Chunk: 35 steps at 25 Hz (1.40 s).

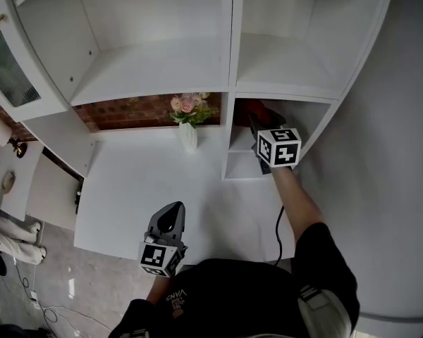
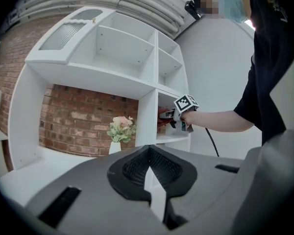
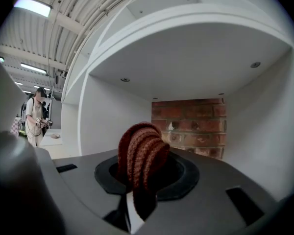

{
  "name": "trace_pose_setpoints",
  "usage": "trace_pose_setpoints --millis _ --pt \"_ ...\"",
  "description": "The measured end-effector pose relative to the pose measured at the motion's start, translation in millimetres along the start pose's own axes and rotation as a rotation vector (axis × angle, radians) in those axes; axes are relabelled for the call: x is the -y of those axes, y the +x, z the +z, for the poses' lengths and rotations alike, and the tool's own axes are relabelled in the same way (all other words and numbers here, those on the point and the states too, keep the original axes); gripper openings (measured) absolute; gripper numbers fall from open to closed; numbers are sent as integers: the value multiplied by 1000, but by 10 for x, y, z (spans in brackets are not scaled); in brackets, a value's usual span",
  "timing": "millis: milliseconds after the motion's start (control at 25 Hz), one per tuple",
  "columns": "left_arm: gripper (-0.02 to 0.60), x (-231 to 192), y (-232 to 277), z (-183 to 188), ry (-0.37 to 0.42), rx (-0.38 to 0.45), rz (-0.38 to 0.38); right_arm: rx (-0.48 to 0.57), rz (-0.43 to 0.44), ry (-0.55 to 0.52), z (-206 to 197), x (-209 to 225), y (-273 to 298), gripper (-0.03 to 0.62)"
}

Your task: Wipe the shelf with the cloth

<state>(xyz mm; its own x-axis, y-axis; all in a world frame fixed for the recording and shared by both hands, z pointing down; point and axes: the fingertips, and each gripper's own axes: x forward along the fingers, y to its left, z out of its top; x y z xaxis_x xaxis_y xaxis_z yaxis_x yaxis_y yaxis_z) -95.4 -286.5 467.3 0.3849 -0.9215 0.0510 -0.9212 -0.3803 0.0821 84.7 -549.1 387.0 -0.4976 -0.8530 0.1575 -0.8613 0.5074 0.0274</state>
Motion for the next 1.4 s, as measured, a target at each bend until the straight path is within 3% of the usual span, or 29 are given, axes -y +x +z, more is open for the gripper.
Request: trace_pose_setpoints --millis 320,720,1080,1400 --pt "6 -206 34 -34 -1 -5 38 -116 13 -11 -191 95 582 96" --pt "6 -220 165 -62 -6 -11 15 -308 20 -56 -504 201 1039 96" --pt "8 -100 276 -106 -15 -14 -37 -388 8 -172 -664 298 1039 96" --pt "7 -130 303 -107 -30 -6 -64 -461 -95 -267 -691 663 845 95"
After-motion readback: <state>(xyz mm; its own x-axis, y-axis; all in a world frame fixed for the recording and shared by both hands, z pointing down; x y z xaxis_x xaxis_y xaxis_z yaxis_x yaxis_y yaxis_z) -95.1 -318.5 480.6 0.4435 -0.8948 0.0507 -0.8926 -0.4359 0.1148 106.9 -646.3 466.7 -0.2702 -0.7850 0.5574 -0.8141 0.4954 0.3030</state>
